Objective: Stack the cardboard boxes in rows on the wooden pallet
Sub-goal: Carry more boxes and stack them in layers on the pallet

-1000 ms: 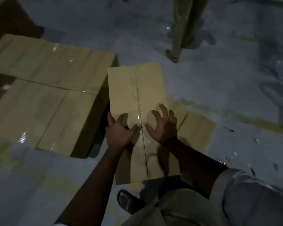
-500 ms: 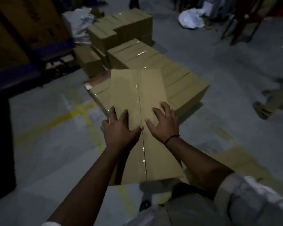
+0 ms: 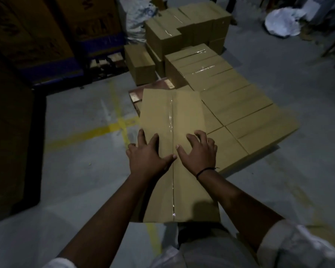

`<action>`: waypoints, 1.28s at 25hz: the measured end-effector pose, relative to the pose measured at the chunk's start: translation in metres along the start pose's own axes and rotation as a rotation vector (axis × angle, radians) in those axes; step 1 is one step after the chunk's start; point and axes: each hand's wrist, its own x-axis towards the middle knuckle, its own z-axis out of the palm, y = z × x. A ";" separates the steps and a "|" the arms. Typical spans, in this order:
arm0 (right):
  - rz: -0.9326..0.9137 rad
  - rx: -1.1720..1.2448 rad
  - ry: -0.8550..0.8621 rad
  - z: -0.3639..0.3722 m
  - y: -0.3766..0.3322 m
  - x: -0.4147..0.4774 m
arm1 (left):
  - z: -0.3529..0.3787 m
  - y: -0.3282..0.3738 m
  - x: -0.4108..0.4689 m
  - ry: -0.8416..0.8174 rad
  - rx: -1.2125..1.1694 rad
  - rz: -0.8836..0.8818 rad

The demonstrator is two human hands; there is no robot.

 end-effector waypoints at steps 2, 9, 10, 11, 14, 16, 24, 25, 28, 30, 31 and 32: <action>-0.013 0.006 -0.027 0.008 -0.014 0.031 | -0.008 -0.003 0.029 -0.015 0.002 -0.021; -0.077 -0.025 -0.015 0.044 -0.093 0.138 | -0.033 -0.059 0.140 0.030 -0.036 -0.063; -0.080 -0.027 -0.006 0.053 -0.108 0.151 | -0.035 -0.073 0.158 0.034 -0.042 -0.061; -0.075 -0.037 0.003 0.065 -0.125 0.164 | -0.038 -0.090 0.177 0.037 -0.046 -0.054; -0.026 -0.070 0.034 0.097 -0.179 0.191 | -0.048 -0.142 0.227 0.013 -0.045 -0.002; -0.010 -0.066 0.042 0.114 -0.225 0.205 | -0.067 -0.180 0.257 0.005 -0.036 0.016; 0.084 -0.031 0.126 0.153 -0.356 0.276 | -0.131 -0.272 0.381 0.066 0.028 0.168; 0.091 -0.021 0.138 0.157 -0.363 0.289 | -0.133 -0.279 0.397 0.058 0.010 0.173; 0.135 -0.037 0.118 0.179 -0.378 0.323 | -0.129 -0.294 0.444 0.008 0.025 0.198; 0.155 -0.016 0.124 0.200 -0.382 0.347 | -0.118 -0.301 0.478 -0.003 0.046 0.214; 0.164 0.002 0.125 0.210 -0.385 0.365 | -0.113 -0.305 0.500 -0.006 0.058 0.220; 0.171 0.013 0.114 0.221 -0.388 0.381 | -0.110 -0.308 0.520 -0.016 0.070 0.221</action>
